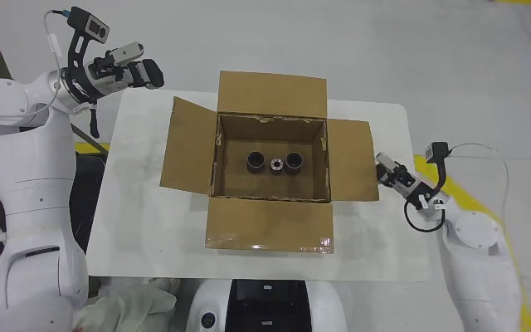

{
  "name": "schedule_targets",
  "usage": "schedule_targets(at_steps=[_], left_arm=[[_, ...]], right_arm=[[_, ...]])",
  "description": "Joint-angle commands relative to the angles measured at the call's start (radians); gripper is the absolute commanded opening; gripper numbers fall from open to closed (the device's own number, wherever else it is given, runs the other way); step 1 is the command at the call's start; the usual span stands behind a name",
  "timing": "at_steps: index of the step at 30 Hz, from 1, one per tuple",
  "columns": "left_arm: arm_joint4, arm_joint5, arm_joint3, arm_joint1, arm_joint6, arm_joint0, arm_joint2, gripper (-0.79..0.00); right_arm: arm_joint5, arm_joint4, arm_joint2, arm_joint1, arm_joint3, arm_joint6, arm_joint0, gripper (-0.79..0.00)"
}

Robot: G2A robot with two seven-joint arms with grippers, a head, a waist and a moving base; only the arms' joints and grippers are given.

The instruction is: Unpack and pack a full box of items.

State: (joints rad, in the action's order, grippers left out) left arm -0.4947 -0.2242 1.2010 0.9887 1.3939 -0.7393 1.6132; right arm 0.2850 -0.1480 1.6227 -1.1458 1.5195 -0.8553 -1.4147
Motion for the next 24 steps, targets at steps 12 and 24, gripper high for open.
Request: schedule_targets(at_steps=[12,24], left_arm=[[0.000,0.000,0.000,0.000,0.000,0.000,0.000,0.000],[0.000,0.000,0.000,0.000,0.000,0.000,0.000,0.000]], right_arm=[[-0.007,-0.028,-0.010,0.012,0.113,-0.059,-0.015,0.000],[-0.012,-0.072,-0.009,0.022,0.259,-0.081,-0.016,0.000]])
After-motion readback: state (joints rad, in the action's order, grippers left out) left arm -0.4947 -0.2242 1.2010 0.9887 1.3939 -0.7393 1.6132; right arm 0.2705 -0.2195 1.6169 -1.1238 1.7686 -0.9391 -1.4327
